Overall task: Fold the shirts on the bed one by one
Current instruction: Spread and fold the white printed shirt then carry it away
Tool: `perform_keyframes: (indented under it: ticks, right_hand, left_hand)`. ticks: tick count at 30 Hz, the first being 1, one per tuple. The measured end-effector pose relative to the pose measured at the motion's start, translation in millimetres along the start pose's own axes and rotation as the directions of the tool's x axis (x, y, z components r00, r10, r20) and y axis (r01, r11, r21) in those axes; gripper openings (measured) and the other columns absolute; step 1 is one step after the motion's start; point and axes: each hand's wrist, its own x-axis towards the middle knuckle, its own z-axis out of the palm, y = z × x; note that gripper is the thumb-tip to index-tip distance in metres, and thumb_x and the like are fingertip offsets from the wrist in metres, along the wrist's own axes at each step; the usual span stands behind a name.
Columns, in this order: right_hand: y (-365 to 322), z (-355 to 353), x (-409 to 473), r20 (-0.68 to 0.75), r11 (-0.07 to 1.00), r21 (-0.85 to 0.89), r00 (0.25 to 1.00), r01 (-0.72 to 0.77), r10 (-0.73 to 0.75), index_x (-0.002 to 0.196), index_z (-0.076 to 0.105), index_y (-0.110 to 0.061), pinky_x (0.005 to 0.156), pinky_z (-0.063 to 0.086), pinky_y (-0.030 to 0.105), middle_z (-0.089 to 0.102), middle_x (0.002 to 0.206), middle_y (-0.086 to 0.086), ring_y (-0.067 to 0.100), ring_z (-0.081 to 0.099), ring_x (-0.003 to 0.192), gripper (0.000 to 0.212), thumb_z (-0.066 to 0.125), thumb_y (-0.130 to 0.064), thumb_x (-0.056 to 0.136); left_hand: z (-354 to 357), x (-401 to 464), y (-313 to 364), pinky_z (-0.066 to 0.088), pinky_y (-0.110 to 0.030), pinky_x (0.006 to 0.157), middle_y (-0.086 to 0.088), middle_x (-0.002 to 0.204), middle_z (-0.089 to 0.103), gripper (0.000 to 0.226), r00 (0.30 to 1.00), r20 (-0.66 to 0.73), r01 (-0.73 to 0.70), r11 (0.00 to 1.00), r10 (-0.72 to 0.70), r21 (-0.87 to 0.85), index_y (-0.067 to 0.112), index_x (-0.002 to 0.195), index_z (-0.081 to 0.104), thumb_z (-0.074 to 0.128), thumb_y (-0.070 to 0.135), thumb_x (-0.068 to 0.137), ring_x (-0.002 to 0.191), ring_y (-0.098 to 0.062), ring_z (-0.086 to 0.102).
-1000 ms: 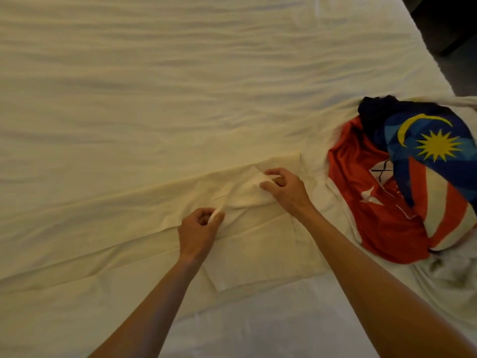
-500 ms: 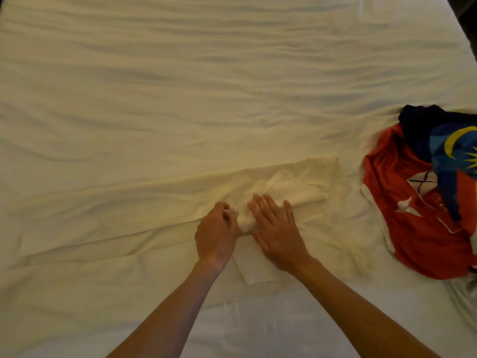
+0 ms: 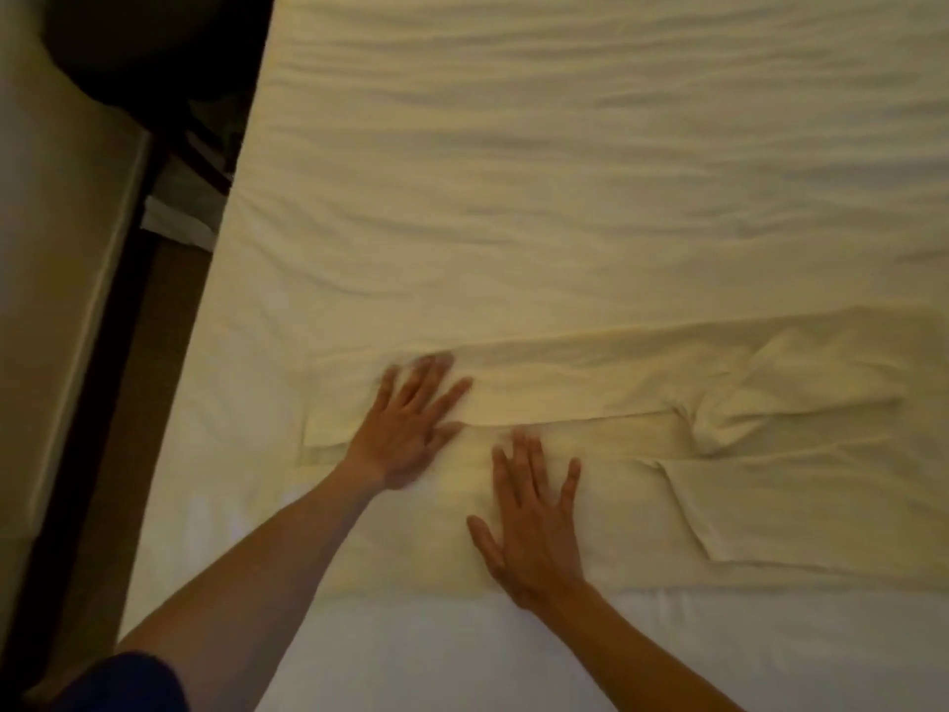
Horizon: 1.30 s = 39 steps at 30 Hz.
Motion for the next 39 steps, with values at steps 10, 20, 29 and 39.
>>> perform_keyframes:
  ticks: [10,20,29,39]
  right_hand:
    - [-126.6,49.8,-4.7,0.264,0.889,0.093,0.850,0.449,-0.457,0.147,0.043,-0.027,0.119,0.004,0.060,0.017,0.165,0.004,0.028,0.008,0.152,0.071,0.065,-0.048,0.083]
    - [-124.4,-0.5,-20.1,0.108,0.328,0.916,0.928,-0.232,0.358,0.103,0.069,-0.022,0.076,0.050,0.031,0.069,0.092,-0.008,0.011,0.062,0.084,0.014,0.057,-0.018,0.097]
    - [-0.9,-29.4,-59.5,0.476,-0.328,0.877,0.547,-0.350,0.689,0.117,0.064,-0.020,0.077,0.061,0.041,0.072,0.107,0.004,0.023,0.070,0.098,0.029,0.069,-0.014,0.089]
    - [-0.1,-35.7,-61.9,0.176,0.031,0.858,0.350,-0.513,0.920,0.102,0.055,-0.020,0.074,0.043,0.030,0.062,0.094,-0.006,0.025,0.060,0.096,0.028,0.070,-0.010,0.081]
  left_hand:
    - [-34.1,-14.2,-105.5,0.033,-0.055,0.102,-0.005,0.143,0.045,0.041,0.934,-0.074,0.341,0.933,-0.350,-0.112,0.022,0.140,0.043,0.046,0.033,0.100,0.131,-0.031,0.042]
    - [-138.9,35.4,-69.7,0.044,-0.026,0.055,-0.005,0.079,0.069,0.014,0.886,0.166,0.448,0.706,-0.433,-0.548,0.009,0.075,0.075,0.072,0.022,0.070,0.068,-0.022,0.059]
    - [-134.7,107.1,53.8,0.040,-0.037,0.102,-0.006,0.139,0.057,0.053,0.968,0.235,0.202,0.823,-0.086,-0.531,0.024,0.125,0.066,0.048,0.062,0.093,0.126,-0.031,0.051]
    - [-106.0,95.8,53.8,0.043,-0.046,0.098,-0.001,0.119,0.066,0.017,0.995,-0.054,0.057,0.936,-0.080,-0.349,0.024,0.111,0.066,0.059,0.025,0.095,0.114,-0.028,0.058]
